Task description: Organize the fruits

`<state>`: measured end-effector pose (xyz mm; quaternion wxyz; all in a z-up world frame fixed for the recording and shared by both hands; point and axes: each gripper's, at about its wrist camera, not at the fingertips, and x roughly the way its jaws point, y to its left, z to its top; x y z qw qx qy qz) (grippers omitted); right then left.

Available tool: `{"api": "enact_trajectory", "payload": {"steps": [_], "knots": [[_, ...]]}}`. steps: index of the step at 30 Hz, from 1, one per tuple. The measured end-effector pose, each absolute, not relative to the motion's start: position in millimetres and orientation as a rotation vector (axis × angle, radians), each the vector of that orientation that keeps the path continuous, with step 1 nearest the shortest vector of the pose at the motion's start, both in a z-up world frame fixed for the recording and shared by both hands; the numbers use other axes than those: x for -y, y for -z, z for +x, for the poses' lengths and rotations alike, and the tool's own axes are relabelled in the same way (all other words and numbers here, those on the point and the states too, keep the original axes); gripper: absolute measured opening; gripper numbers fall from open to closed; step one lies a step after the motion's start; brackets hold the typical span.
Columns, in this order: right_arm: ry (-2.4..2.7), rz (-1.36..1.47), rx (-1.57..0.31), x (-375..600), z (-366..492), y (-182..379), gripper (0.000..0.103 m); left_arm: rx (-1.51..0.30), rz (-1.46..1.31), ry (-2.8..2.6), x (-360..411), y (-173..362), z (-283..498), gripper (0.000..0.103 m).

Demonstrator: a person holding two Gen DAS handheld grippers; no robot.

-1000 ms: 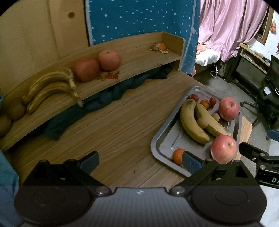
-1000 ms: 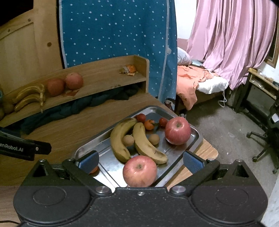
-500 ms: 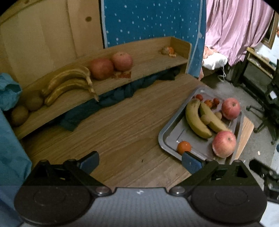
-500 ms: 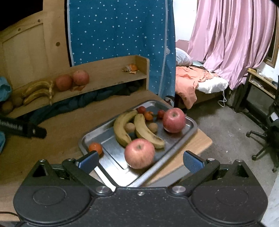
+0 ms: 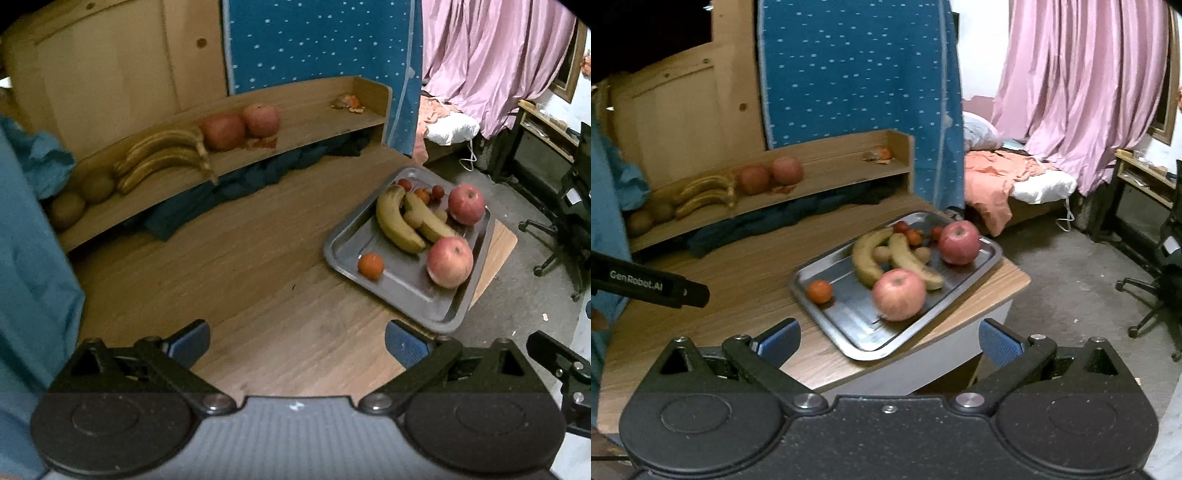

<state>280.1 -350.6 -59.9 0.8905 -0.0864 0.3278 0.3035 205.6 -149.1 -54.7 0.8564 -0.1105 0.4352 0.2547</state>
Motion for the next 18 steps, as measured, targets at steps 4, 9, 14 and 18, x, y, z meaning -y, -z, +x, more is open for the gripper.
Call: {"api": "enact_trajectory", "payload": {"steps": [4, 9, 14, 18], "knots": [[-0.664, -0.17, -0.683, 346, 265, 58, 0.102, -0.923, -0.241, -0.567, 150, 53, 185, 0.103], [-0.695, -0.174, -0.666, 337, 252, 52, 0.102, -0.91, -0.249, -0.587, 144, 48, 171, 0.103], [-0.687, -0.178, -0.662, 324, 245, 49, 0.102, -0.898, -0.244, -0.571, 134, 46, 161, 0.103], [-0.656, -0.166, -0.66, 310, 240, 48, 0.102, -0.904, -0.234, -0.546, 117, 48, 155, 0.103]]}}
